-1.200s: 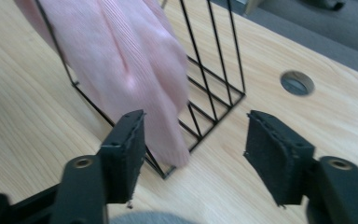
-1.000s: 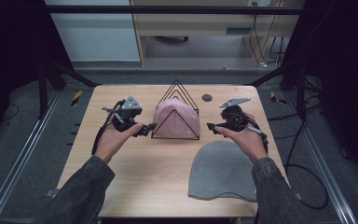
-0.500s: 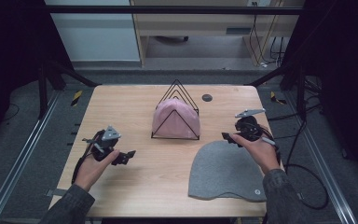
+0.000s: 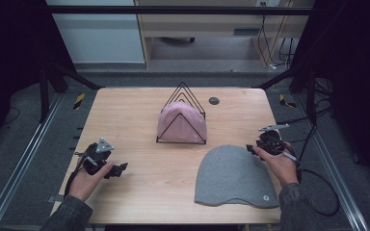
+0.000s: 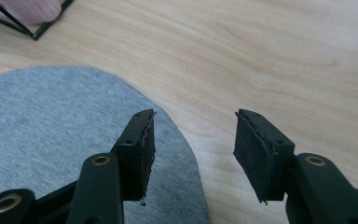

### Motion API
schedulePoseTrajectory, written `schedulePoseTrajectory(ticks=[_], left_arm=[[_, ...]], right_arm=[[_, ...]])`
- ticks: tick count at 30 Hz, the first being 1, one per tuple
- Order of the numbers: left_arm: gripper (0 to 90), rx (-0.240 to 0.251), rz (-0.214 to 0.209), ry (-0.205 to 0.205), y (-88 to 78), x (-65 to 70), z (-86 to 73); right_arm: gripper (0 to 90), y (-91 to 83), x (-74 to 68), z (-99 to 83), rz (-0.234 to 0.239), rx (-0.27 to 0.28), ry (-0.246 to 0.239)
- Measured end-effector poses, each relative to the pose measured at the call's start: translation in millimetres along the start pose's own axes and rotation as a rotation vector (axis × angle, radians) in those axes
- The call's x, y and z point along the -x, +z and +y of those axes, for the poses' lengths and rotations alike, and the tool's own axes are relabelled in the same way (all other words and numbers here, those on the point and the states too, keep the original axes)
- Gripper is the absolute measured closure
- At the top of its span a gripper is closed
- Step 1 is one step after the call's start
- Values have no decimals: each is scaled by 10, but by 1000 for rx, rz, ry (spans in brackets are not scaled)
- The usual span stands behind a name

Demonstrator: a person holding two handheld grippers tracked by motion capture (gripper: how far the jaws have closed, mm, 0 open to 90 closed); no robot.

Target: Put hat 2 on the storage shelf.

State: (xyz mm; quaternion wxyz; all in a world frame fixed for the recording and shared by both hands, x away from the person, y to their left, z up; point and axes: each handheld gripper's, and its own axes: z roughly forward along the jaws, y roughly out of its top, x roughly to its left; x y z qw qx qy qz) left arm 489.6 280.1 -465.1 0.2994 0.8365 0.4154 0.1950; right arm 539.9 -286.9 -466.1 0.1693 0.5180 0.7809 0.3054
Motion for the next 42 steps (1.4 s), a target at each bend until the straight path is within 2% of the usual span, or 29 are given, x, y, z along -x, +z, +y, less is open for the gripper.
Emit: schedulePoseTrajectory(ticks=[4, 12, 13, 16, 17, 18, 19, 20, 22, 24, 25, 26, 27, 30, 31, 32, 34, 38, 39, 40, 42], left_arm=[[70, -4, 17, -7, -4, -23, -17], [76, -14, 18, 4, 12, -2, -10], [78, -14, 20, 6, 10, 1, -8], [78, -15, 24, 7, 10, 2, -6], [78, -19, 26, 7, 13, 2, -7], [79, -19, 26, 7, 13, 2, -7], [79, -20, 22, 4, 15, 2, -8], [79, -23, 14, 3, 19, 2, -8], [79, -26, 8, 3, 25, 8, -8], [79, -30, -4, 6, 32, 22, -5], [80, -29, -23, 3, 39, 40, 2], [81, -29, -23, 3, 39, 40, 2], [83, -28, -52, 2, 50, 54, 11], [88, -30, -92, -7, 68, 76, 19], [90, -30, -92, -7, 68, 76, 19], [90, -32, -110, -9, 79, 88, 18], [89, -45, -123, 1, 91, 119, 12], [89, -26, -136, 20, 68, 169, 18], [89, -26, -136, 20, 68, 169, 18], [89, -24, -152, 23, 63, 183, 20], [89, -26, -163, 27, 70, 195, 23]], right_arm=[[475, 65, -4, -74, 21, -24, 15], [480, 139, -63, -181, 26, -54, -7], [520, 134, -101, -179, 31, -59, -16], [568, 130, -131, -173, 31, -66, -34], [699, 119, -168, -165, 46, -79, -48], [699, 119, -168, -165, 46, -79, -48], [752, 118, -178, -163, 49, -82, -49], [843, 108, -208, -158, 68, -84, -54], [854, 97, -221, -152, 75, -84, -59], [863, 35, -266, -130, 86, -67, -64], [865, -45, -312, -100, 101, -43, -78], [866, -86, -339, -84, 105, -32, -93], [866, -161, -391, -55, 113, -7, -115], [867, -349, -518, 31, 138, 47, -163], [867, -349, -518, 31, 138, 47, -163], [867, -392, -548, 54, 146, 60, -170], [868, -557, -675, 157, 165, 103, -206], [868, -722, -852, 269, 184, 146, -261], [868, -722, -852, 269, 184, 146, -261], [868, -833, -971, 339, 189, 174, -293], [868, -920, -1076, 395, 201, 194, -327]])
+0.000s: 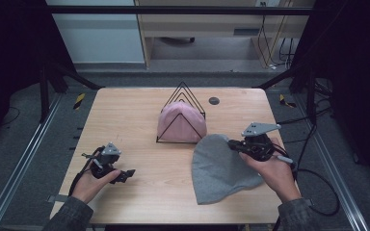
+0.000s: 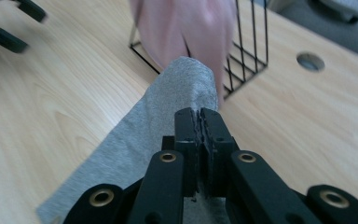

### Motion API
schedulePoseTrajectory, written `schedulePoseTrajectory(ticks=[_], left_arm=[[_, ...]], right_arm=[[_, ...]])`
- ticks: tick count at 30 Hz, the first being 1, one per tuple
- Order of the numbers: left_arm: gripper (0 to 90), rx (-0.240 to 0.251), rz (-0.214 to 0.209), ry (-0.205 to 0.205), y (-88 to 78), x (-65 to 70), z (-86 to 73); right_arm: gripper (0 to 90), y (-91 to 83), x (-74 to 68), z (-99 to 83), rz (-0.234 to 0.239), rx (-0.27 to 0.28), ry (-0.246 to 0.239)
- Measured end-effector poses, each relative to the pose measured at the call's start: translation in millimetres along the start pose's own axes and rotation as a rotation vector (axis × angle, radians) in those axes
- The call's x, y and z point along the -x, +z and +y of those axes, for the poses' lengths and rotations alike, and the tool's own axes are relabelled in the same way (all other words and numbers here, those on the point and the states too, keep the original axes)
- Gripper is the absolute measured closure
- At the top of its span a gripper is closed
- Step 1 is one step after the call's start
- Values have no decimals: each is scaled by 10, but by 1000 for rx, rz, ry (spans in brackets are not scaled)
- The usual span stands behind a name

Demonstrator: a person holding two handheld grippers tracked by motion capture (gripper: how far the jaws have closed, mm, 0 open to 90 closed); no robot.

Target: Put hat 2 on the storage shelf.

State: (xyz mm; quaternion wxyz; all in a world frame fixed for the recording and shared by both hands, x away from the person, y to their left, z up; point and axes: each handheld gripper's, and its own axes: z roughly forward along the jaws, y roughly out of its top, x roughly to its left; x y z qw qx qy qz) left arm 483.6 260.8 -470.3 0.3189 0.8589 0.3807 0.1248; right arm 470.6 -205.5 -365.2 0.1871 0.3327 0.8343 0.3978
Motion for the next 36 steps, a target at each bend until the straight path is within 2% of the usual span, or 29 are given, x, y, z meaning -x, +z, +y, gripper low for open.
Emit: schedulePoseTrajectory(ticks=[1, 2, 3, 4, 6, 7, 12, 15, 17, 18, 19, 21, 24, 25, 31, 32, 33, 36], left_arm=[[89, 0, 0, 0, 0, 0, 0], [89, 1, -18, 12, 8, 27, 3], [91, 1, -18, 12, 8, 27, 3], [96, 4, -24, 24, 5, 55, 11], [101, 8, -33, 23, 3, 67, 13], [104, 14, -40, 25, 1, 78, 15], [123, 32, -78, 36, -22, 158, 24], [129, 34, -95, 42, -24, 192, 17], [134, 44, -106, 42, -49, 213, 15], [134, 53, -118, 37, -66, 217, 16], [146, 83, -138, 33, -106, 246, 28], [157, 90, -151, 34, -120, 276, 39], [161, 83, -161, 77, -104, 346, 94], [161, 83, -161, 77, -104, 346, 94], [169, 93, -132, 136, -215, 418, 375], [179, 109, -113, 150, -264, 435, 484], [183, 109, -113, 150, -264, 435, 484], [186, 140, -136, 164, -341, 452, 687]], right_arm=[[869, -16, -35, 35, 3, 5, -12], [868, -37, -93, 91, 7, 15, -32], [868, -37, -93, 91, 7, 15, -32], [868, -66, -172, 177, 16, 25, -62], [869, -77, -205, 217, 22, 32, -76], [869, -91, -263, 294, 30, 42, -99], [869, -88, -350, 428, 46, 47, -133], [870, -71, -405, 599, 73, 47, -158], [870, -88, -445, 712, 87, 46, -182], [870, -88, -445, 712, 87, 46, -182], [870, -104, -488, 790, 99, 46, -200], [871, -111, -539, 855, 109, 50, -210], [871, -117, -601, 923, 108, 64, -233], [871, -123, -628, 955, 106, 74, -244], [871, -136, -705, 1064, 101, 87, -258], [871, -156, -746, 1127, 100, 91, -271], [871, -156, -746, 1127, 100, 91, -271], [872, -189, -812, 1261, 103, 105, -296]])
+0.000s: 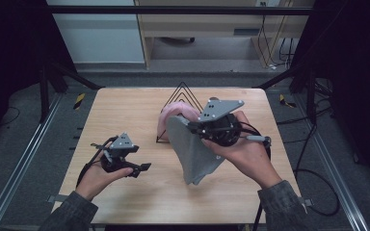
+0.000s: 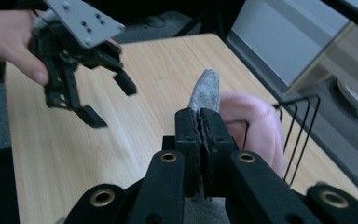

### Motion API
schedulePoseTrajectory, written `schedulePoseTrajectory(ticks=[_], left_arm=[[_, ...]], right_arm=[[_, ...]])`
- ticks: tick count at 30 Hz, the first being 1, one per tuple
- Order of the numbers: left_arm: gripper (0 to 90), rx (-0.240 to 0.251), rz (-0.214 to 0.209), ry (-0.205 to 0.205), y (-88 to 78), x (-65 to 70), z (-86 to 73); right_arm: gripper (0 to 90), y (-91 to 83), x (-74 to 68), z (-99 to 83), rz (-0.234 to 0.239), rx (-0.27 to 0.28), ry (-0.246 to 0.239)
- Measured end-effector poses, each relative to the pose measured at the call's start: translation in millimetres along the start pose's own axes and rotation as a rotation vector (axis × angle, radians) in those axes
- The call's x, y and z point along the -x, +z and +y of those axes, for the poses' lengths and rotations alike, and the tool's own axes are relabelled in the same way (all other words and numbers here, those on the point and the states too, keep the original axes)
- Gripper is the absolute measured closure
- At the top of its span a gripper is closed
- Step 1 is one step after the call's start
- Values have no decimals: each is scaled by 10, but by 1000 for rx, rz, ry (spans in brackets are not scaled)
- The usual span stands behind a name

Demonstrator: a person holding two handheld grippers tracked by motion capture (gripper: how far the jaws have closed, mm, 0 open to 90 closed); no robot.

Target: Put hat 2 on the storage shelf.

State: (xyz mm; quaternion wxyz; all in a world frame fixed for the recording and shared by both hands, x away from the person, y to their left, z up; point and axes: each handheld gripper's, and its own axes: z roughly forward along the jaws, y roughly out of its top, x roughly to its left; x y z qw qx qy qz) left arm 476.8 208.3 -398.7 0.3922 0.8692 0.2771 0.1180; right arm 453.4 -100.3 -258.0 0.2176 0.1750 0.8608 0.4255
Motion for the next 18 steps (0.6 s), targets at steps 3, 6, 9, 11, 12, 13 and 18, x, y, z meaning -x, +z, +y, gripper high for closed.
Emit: schedulePoseTrajectory(ticks=[3, 6, 9, 11, 12, 13, 18], left_arm=[[186, 16, -11, 1, -11, -9, 84], [184, 45, -32, -1, -17, -28, 169], [185, 47, -38, 8, 8, -68, 236], [185, 47, -35, 12, 13, -86, 252], [186, 52, -37, 9, 14, -89, 254], [187, 52, -37, 9, 14, -89, 254], [187, 50, -44, 20, 47, -86, 260]], right_arm=[[872, 2, -13, 94, 9, 9, -15], [872, 31, -35, 228, 20, 14, -32], [872, 107, -58, 305, 37, 10, -45], [871, 146, -81, 330, 46, 12, -51], [872, 162, -94, 338, 50, 13, -54], [871, 178, -108, 344, 55, 11, -56], [871, 218, -158, 364, 63, 13, -62]])
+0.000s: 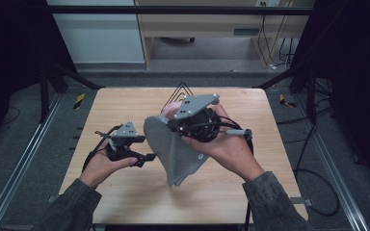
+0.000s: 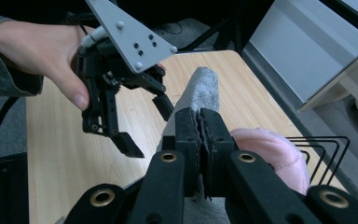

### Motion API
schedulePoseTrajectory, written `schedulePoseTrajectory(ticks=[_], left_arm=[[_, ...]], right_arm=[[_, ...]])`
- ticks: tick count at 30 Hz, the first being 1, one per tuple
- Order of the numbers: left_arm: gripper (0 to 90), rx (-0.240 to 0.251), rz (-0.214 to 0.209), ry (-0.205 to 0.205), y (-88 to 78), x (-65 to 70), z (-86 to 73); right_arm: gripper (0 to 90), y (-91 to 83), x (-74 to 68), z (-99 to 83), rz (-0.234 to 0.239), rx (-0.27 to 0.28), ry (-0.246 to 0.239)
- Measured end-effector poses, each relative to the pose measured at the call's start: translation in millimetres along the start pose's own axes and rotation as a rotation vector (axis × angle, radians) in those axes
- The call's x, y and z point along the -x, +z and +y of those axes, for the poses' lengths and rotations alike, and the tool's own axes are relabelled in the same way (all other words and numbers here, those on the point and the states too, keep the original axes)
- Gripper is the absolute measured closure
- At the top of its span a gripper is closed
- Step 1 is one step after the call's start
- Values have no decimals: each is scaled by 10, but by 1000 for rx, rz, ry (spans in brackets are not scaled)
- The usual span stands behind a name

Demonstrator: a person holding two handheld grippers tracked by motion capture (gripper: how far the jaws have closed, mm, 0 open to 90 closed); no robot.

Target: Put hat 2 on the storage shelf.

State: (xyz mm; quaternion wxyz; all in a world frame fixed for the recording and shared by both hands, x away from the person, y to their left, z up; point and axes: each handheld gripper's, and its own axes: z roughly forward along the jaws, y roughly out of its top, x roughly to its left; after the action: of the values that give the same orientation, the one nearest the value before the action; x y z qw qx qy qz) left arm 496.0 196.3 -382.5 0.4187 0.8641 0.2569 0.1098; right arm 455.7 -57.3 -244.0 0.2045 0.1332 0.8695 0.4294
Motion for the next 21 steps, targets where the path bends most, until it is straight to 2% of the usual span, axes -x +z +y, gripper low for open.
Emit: schedulePoseTrajectory(ticks=[3, 4, 6, 7, 8, 9, 10, 11, 12, 13, 16, 17, 21], left_arm=[[215, 13, -1, -7, 27, -6, 18], [215, 23, -18, -15, 45, -9, 30], [365, 40, -37, -15, 103, -8, 62], [365, 31, -43, -5, 136, -6, 75], [482, 21, -33, 11, 179, -6, 86], [680, 16, -36, 5, 229, -15, 91], [746, 16, -36, 5, 229, -15, 91], [746, 21, -36, 2, 244, -13, 98], [813, 24, -35, 3, 239, -17, 107], [862, 39, -41, -4, 217, -3, 132], [867, 17, -38, 6, 177, 16, 172], [867, 0, -23, 19, 131, 36, 212], [867, -19, 0, 35, -58, 75, 386]], right_arm=[[871, 1, -21, 2, 3, 6, 1], [871, 1, -21, 2, 3, 6, 1], [871, 21, -14, -40, 0, 5, 14], [871, 21, -14, -40, 0, 5, 14], [871, 28, -2, -66, 0, 2, 21], [871, 38, 33, -135, -12, -5, 42], [871, 38, 33, -135, -12, -5, 42], [871, 38, 58, -177, -17, -9, 57], [871, 31, 93, -233, -27, -15, 73], [871, 15, 150, -317, -41, -18, 104], [871, -16, 249, -441, -66, -27, 143], [871, -16, 249, -441, -66, -27, 143], [871, -80, 403, -565, -105, -14, 211]])
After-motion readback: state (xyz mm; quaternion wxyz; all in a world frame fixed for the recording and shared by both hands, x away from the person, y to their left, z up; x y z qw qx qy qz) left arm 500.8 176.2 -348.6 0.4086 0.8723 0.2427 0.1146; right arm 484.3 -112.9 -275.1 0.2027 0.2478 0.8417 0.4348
